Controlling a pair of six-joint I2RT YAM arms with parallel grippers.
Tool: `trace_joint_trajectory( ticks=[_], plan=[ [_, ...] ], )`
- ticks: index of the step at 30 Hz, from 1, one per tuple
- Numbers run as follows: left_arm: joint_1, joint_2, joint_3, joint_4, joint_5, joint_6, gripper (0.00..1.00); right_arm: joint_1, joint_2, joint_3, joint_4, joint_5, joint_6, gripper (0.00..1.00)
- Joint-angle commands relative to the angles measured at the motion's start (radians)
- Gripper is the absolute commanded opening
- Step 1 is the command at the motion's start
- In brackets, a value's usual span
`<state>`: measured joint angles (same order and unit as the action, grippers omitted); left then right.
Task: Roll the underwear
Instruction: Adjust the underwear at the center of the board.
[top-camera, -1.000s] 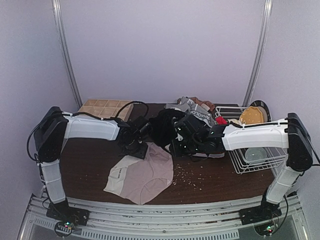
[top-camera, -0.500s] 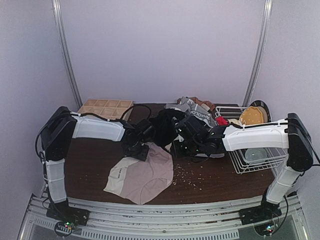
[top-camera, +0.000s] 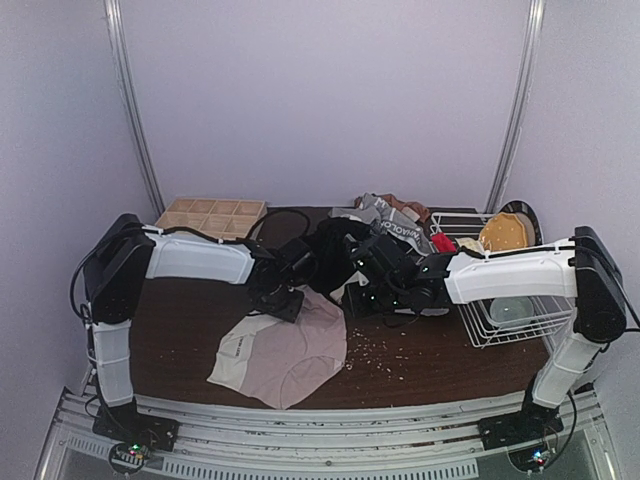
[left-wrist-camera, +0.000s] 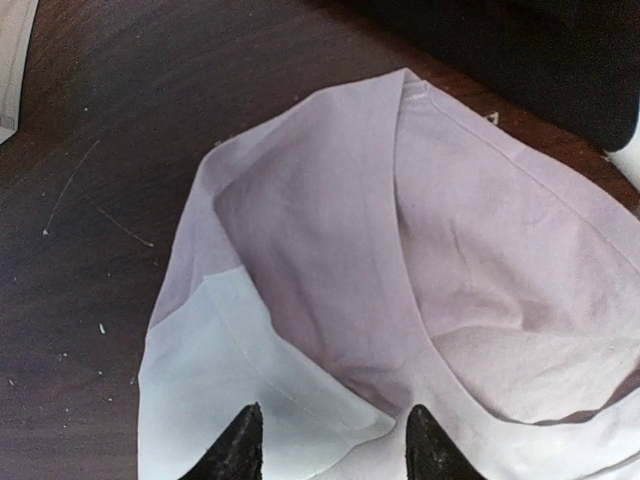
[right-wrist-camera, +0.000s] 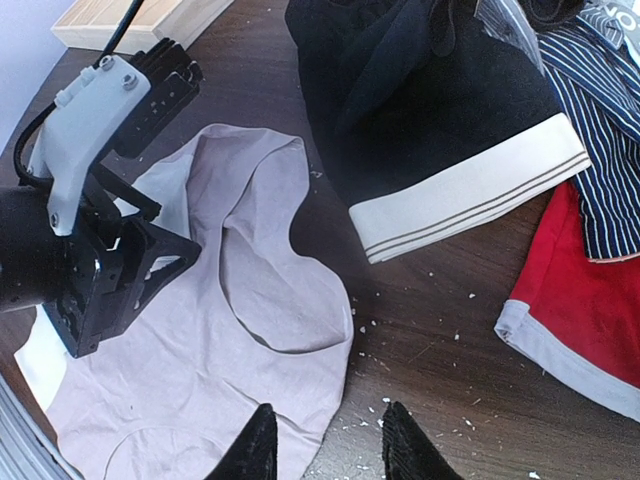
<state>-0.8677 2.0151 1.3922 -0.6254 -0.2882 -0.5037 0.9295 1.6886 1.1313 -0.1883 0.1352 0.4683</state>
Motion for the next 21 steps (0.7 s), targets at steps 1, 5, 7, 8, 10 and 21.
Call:
trace_joint_trajectory(
  ticks=[1, 5, 7, 8, 10, 21],
  plan=[
    [-0.001, 0.037, 0.026, 0.003, -0.014, 0.006, 0.41, 0.004, -0.037, -0.025, -0.006, 0.026, 0.001, 0.35],
    [-0.001, 0.052, 0.031, 0.000, -0.028, 0.013, 0.29, 0.004, -0.048, -0.028, -0.007, 0.026, 0.003, 0.35],
    [-0.001, 0.052, 0.031, -0.002, -0.034, 0.014, 0.23, 0.004, -0.053, -0.029, -0.010, 0.024, 0.004, 0.34],
    [-0.001, 0.049, 0.033, -0.003, -0.039, 0.014, 0.20, 0.004, -0.056, -0.031, -0.010, 0.023, 0.005, 0.34],
    [-0.001, 0.040, 0.031, -0.005, -0.046, 0.014, 0.13, 0.003, -0.060, -0.034, -0.009, 0.021, 0.005, 0.34],
    [0.010, -0.125, -0.022, 0.007, -0.006, -0.012, 0.00, 0.004, 0.021, -0.073, 0.071, -0.095, 0.060, 0.35]
  ],
)
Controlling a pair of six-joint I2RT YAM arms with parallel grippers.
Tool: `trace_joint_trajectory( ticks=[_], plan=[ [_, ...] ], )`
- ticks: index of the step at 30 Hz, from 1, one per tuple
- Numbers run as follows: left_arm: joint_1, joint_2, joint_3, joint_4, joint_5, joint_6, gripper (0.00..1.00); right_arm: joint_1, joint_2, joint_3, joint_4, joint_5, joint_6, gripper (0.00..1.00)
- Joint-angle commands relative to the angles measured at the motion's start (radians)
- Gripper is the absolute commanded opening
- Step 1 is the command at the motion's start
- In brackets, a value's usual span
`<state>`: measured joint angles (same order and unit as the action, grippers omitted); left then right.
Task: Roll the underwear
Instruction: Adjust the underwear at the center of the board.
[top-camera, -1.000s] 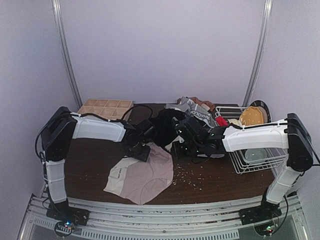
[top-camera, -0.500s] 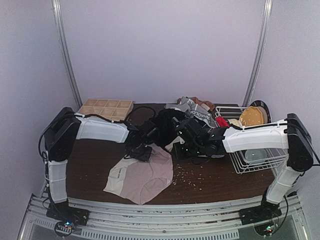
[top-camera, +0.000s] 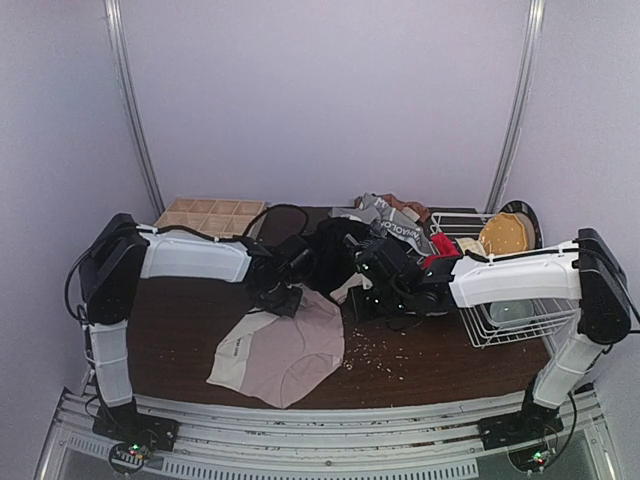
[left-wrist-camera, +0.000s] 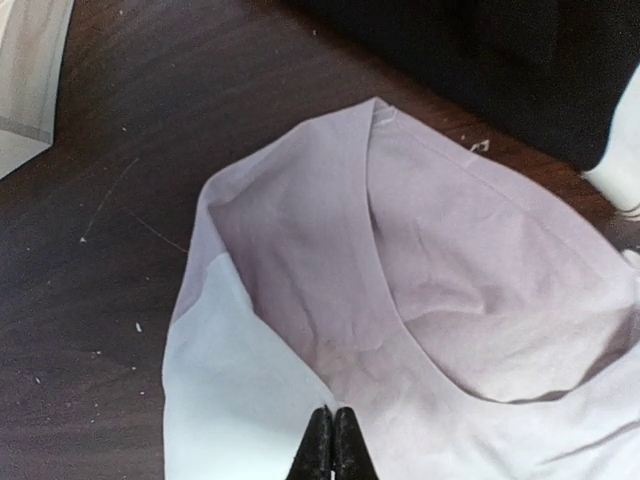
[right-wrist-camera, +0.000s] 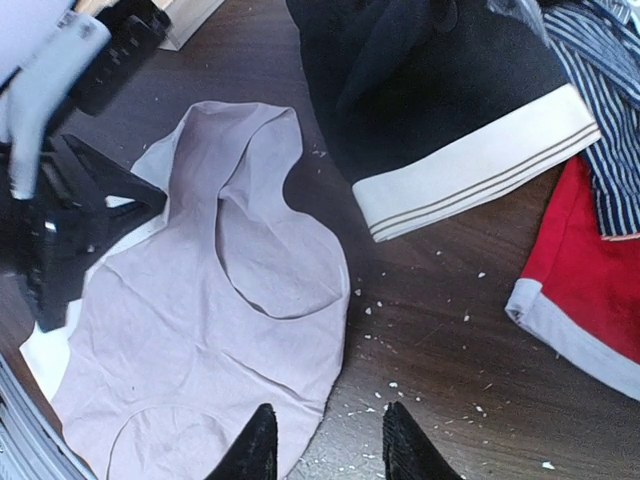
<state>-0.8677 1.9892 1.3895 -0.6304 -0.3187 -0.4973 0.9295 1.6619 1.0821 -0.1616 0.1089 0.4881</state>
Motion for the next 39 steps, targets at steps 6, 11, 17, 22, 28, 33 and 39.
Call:
trace_joint_trajectory(
  ticks=[6, 11, 17, 22, 28, 33, 39],
  plan=[
    [0.087, -0.226, -0.135, 0.075, 0.135, -0.051, 0.00, 0.006, 0.139, -0.005, 0.078, -0.123, 0.069, 0.41],
    [0.214, -0.330, -0.301, 0.160, 0.211, -0.073, 0.00, 0.005, 0.204, 0.029, 0.038, -0.094, 0.065, 0.43],
    [0.361, -0.417, -0.430, 0.229, 0.278, -0.081, 0.00, 0.005, 0.261, 0.057, 0.001, -0.083, 0.060, 0.38],
    [0.420, -0.435, -0.495, 0.250, 0.259, -0.120, 0.00, 0.007, 0.262, 0.064, -0.014, -0.079, 0.056, 0.36],
    [0.441, -0.430, -0.483, 0.258, 0.191, -0.125, 0.01, 0.020, 0.239, 0.071, -0.044, -0.065, 0.035, 0.36],
    [0.440, -0.371, -0.382, 0.246, 0.188, -0.070, 0.04, 0.026, 0.241, 0.083, -0.053, -0.063, 0.026, 0.36],
    [0.441, -0.355, -0.307, 0.190, 0.075, -0.038, 0.32, 0.044, 0.213, 0.068, -0.057, -0.052, 0.021, 0.36]
  ],
)
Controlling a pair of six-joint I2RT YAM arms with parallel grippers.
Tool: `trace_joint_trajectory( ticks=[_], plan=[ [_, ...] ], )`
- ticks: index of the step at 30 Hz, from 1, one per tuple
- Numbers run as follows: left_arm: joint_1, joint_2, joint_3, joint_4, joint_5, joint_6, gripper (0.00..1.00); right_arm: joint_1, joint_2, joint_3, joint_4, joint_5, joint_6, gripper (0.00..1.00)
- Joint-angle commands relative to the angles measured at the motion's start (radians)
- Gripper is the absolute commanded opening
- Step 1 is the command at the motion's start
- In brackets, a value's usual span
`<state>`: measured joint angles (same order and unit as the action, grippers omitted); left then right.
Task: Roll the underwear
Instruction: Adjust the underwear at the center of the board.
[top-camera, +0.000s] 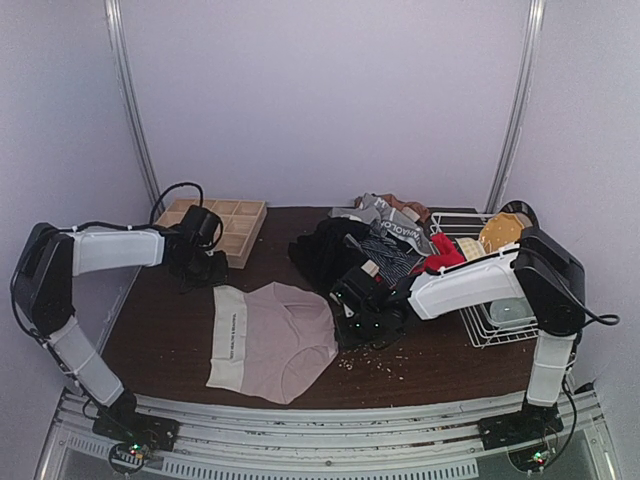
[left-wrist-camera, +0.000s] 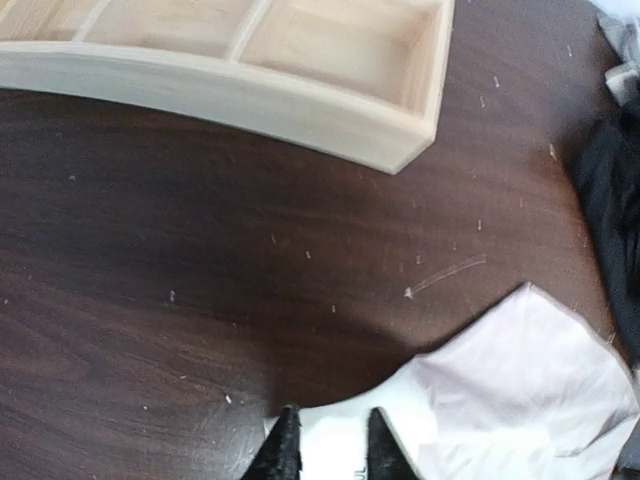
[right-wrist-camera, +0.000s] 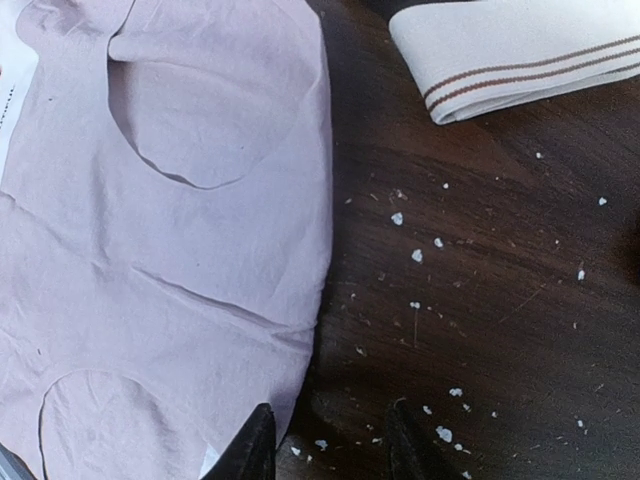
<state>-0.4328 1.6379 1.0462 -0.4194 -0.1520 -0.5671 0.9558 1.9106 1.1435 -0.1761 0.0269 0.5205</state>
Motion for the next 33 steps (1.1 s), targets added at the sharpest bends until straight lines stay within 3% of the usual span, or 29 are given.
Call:
trace_joint_trajectory(
  ticks=[1, 2, 4, 9, 14, 20, 28, 33],
  plan=[
    [0.006, -0.019, 0.031, -0.031, -0.119, 0.031, 0.49, 0.021, -0.046, 0.000, -0.043, 0.032, -0.013, 0.36],
    [0.006, -0.036, 0.023, -0.041, -0.135, 0.028, 0.59, 0.024, -0.059, -0.005, -0.044, 0.034, -0.014, 0.37],
    [-0.006, -0.099, -0.001, -0.058, -0.153, 0.024, 0.70, 0.034, -0.086, -0.010, -0.050, 0.039, -0.022, 0.38],
    [-0.179, -0.236, -0.078, -0.091, -0.176, 0.057, 0.73, 0.071, -0.130, -0.003, -0.060, 0.065, -0.040, 0.40],
    [-0.378, -0.192, -0.167, -0.092, -0.116, -0.030, 0.60, 0.082, -0.116, 0.014, -0.051, 0.069, -0.031, 0.40],
    [-0.460, -0.133, -0.299, 0.002, -0.078, -0.126, 0.44, 0.114, -0.111, 0.024, -0.062, 0.099, -0.015, 0.40],
    [-0.603, -0.116, -0.356, 0.014, -0.072, -0.216, 0.23, 0.117, -0.136, -0.056, -0.031, 0.099, 0.078, 0.40],
    [-0.712, -0.080, -0.343, 0.024, -0.061, -0.278, 0.16, 0.121, -0.192, -0.121, -0.020, 0.139, 0.114, 0.41]
  ],
)
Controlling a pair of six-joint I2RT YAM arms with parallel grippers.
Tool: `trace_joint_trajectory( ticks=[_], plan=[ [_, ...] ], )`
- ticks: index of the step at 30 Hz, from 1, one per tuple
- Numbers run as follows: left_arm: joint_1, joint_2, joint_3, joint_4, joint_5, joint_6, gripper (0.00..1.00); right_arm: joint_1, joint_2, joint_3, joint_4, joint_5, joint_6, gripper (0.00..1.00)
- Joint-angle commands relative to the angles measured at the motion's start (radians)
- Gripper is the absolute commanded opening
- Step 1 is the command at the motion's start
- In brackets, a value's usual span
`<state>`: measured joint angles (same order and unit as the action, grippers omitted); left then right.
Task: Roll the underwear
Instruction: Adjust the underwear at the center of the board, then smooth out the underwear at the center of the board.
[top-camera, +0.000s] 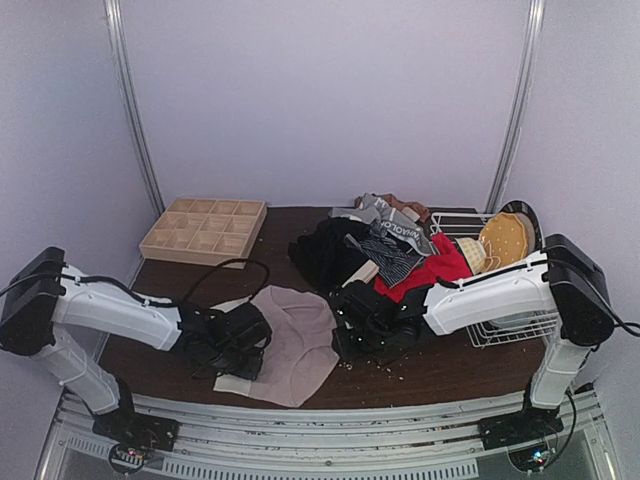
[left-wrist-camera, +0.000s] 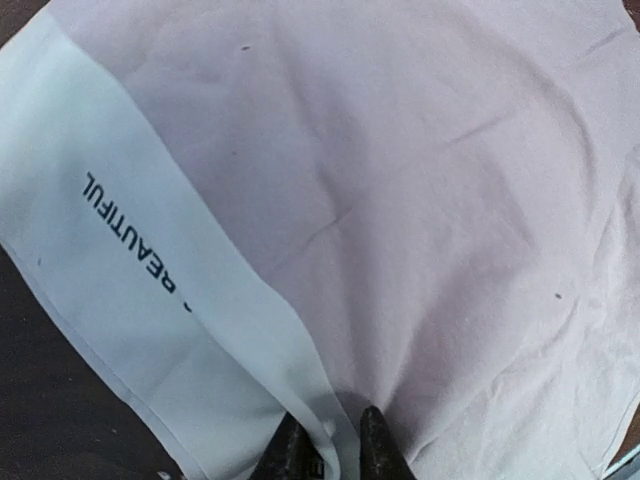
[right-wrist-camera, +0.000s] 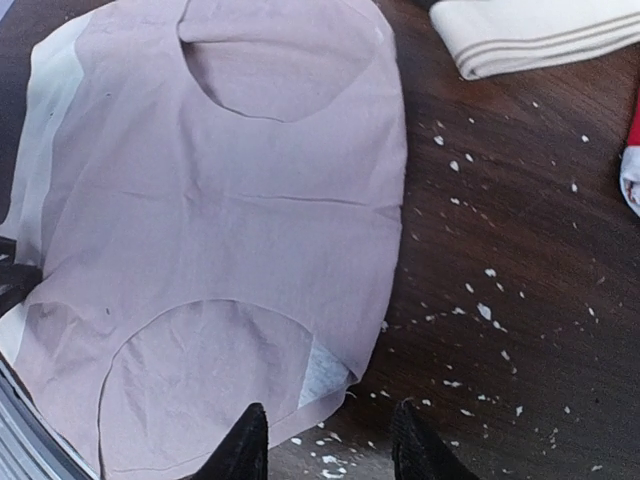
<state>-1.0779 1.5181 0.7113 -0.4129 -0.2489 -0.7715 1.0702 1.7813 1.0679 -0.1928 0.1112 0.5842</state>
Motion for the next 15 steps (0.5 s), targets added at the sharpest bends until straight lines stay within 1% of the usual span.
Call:
trace_joint_trajectory(
  ticks=[1, 3, 5, 6, 9, 10, 11, 13, 15],
  plan=[
    [-0.085, 0.048, 0.003, 0.018, 0.037, -0.079, 0.16, 0.006, -0.073, -0.056, -0.005, 0.066, 0.054, 0.41],
    [-0.116, 0.062, 0.030, 0.007, 0.033, -0.088, 0.15, 0.006, -0.100, -0.077, -0.007, 0.085, 0.063, 0.42],
    [-0.137, 0.062, 0.063, -0.035, 0.010, -0.090, 0.16, 0.005, -0.117, -0.092, -0.010, 0.093, 0.063, 0.43],
    [-0.140, 0.052, 0.075, -0.059, -0.004, -0.091, 0.21, 0.005, -0.124, -0.097, -0.014, 0.088, 0.064, 0.43],
    [-0.139, -0.024, 0.083, -0.127, -0.077, -0.084, 0.44, 0.013, -0.128, -0.099, -0.025, 0.055, 0.063, 0.46],
    [-0.136, -0.057, 0.083, -0.149, -0.105, -0.077, 0.51, 0.021, -0.123, -0.095, -0.031, 0.056, 0.063, 0.46],
    [-0.124, -0.089, 0.083, -0.170, -0.129, -0.066, 0.55, 0.032, -0.115, -0.091, -0.035, 0.057, 0.062, 0.47],
    [-0.083, -0.146, 0.075, -0.187, -0.143, -0.034, 0.59, 0.050, -0.086, -0.070, -0.054, 0.064, 0.070, 0.48],
    [-0.016, -0.191, 0.052, -0.178, -0.124, -0.002, 0.59, 0.060, -0.056, -0.057, -0.057, 0.071, 0.092, 0.48]
  ],
)
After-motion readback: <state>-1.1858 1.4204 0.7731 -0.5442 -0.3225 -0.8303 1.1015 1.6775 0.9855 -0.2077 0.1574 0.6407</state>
